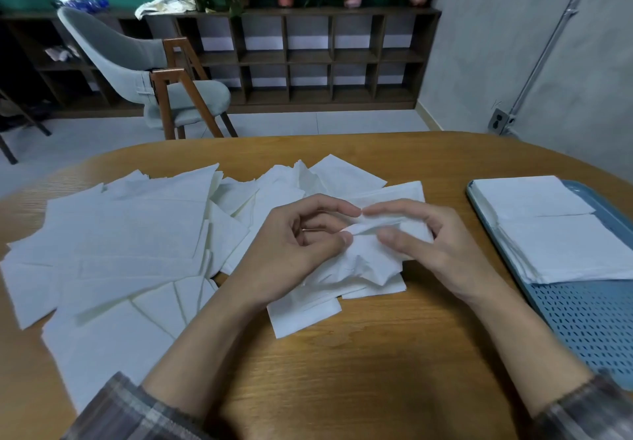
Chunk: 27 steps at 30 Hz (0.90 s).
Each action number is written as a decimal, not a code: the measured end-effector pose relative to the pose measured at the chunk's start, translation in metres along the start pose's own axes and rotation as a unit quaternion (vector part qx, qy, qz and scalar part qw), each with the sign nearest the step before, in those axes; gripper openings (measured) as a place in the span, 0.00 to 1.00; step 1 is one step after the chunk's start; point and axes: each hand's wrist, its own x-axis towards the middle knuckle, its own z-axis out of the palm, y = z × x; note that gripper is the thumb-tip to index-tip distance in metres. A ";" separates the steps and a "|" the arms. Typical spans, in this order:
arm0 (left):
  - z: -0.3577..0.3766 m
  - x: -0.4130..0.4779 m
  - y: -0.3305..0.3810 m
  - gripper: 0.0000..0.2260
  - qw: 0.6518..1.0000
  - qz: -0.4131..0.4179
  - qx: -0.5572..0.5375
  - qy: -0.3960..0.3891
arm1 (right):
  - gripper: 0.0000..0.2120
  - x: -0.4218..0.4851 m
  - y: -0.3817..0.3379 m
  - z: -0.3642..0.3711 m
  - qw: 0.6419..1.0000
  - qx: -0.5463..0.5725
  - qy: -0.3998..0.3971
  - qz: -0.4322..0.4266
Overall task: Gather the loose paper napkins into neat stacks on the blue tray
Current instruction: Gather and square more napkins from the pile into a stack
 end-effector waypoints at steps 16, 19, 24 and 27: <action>-0.011 0.004 -0.004 0.11 0.988 0.007 0.094 0.123 | 0.18 0.001 -0.004 0.003 0.990 0.113 0.015 0.088; -0.009 0.004 -0.005 0.10 0.990 0.001 0.063 0.129 | 0.20 0.001 -0.004 0.004 0.989 0.124 -0.001 0.086; -0.001 0.005 -0.009 0.11 0.991 -0.004 0.048 0.127 | 0.21 0.001 -0.004 0.005 0.986 0.136 0.012 0.095; 0.005 0.005 -0.013 0.11 0.989 0.006 0.056 0.138 | 0.22 0.001 -0.002 0.006 0.988 0.121 0.021 0.096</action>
